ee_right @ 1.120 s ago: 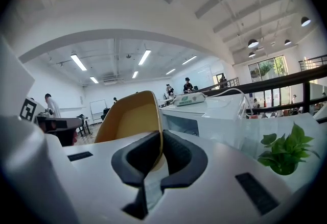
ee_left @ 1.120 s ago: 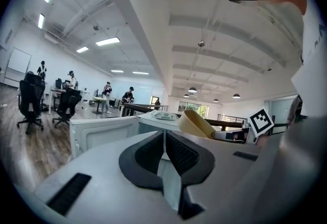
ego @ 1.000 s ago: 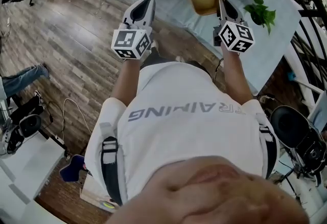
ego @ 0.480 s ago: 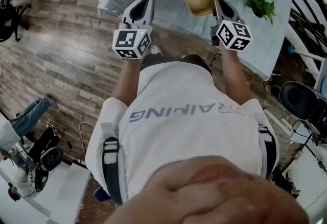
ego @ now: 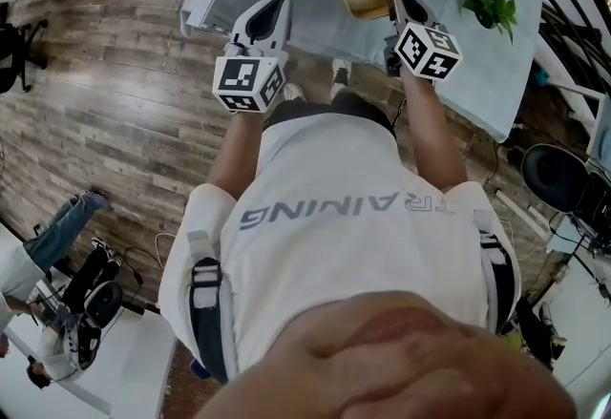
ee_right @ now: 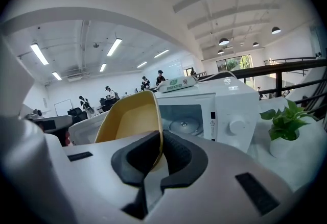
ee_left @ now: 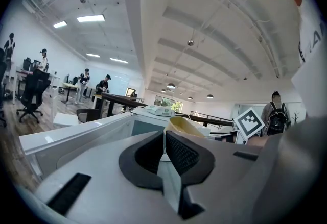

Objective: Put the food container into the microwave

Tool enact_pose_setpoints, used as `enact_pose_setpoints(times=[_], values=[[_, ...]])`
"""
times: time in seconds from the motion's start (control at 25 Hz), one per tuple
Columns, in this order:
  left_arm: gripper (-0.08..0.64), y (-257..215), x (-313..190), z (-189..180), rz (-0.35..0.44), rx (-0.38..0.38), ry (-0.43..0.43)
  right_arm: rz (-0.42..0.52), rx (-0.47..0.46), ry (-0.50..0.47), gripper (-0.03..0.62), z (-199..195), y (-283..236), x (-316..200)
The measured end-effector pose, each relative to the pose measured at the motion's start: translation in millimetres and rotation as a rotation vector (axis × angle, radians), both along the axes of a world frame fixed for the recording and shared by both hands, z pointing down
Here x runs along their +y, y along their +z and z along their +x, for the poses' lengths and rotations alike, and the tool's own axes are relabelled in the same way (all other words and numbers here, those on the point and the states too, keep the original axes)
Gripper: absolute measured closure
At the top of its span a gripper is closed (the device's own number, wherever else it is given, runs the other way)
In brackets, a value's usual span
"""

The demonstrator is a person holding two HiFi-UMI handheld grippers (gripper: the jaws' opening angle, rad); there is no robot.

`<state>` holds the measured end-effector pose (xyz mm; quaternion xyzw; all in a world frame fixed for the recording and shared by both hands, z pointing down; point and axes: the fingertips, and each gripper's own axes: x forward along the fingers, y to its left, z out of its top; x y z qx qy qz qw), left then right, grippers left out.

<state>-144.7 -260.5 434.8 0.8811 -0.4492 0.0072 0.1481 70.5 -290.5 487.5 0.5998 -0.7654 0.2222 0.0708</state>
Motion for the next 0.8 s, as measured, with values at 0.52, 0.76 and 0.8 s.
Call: enact_pose_setpoints(times=[0.52,0.76,0.8], values=[[0.517,19.6,-13.9,6.0,-0.049,-0.022,-0.016,-0.12,0.051,0.036,0.558,-13.6,61.0,-70.9],[0.517,24.9,-21.0,9.1,-0.071,-0.024,-0.026,-0.155,0.064,0.059,0.558,-13.7,79.3,-103.2],[0.517,25.8,-22.9,9.2,-0.074,-0.025,-0.027,-0.162,0.066,0.061,0.558,-13.6,83.0,-109.0]])
